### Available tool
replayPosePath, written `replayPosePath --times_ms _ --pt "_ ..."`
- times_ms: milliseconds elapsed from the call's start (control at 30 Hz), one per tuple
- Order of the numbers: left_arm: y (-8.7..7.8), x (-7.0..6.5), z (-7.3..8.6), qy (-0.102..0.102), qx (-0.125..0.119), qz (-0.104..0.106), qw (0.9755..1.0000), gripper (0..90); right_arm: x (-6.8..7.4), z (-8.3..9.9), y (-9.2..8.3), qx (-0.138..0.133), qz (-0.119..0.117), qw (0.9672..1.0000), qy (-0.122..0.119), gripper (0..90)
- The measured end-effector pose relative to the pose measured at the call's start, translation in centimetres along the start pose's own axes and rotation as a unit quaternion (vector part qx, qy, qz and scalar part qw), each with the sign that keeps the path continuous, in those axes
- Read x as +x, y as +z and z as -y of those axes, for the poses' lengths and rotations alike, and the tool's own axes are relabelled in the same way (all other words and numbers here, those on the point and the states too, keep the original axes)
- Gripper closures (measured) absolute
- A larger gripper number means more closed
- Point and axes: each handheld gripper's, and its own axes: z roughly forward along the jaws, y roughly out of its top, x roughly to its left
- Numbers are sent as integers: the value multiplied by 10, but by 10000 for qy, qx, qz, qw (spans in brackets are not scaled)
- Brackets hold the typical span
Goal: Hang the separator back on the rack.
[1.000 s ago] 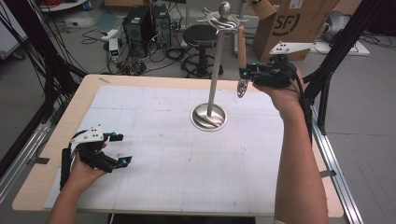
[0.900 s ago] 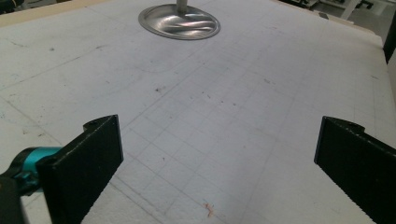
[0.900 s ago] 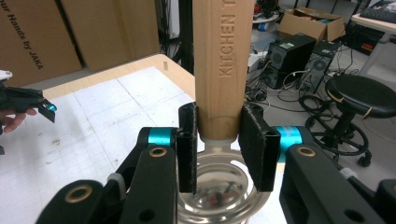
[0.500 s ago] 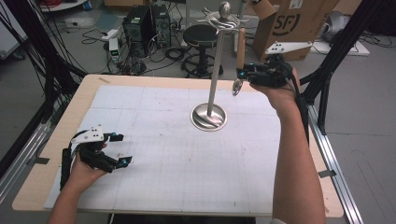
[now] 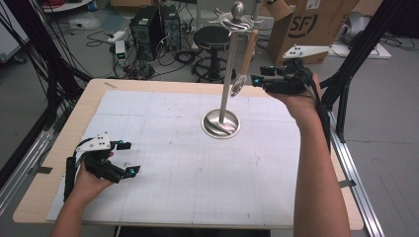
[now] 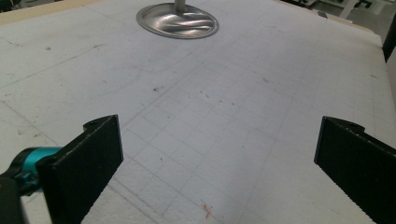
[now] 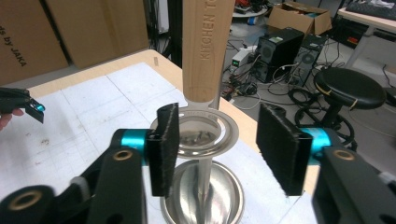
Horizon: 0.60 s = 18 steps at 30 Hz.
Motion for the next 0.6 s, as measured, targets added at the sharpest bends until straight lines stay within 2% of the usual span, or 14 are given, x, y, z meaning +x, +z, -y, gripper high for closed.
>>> replayPosePath --times_ms 133,233,367,500,600 --pt "0 0 0 5 0 -2 10000 17 5 2 -4 84 134 9999 -26 404" --pt "0 -1 0 8 12 -6 10000 17 9 4 -8 72 83 9999 -55 386" --pt "1 -1 0 18 2 -3 10000 17 16 7 -12 148 191 9997 -84 359" --pt "1 -1 0 23 8 -3 10000 17 21 12 -20 40 127 9998 -146 356" --pt "1 -1 0 22 19 3 10000 17 23 17 -23 -11 103 9999 -92 351"
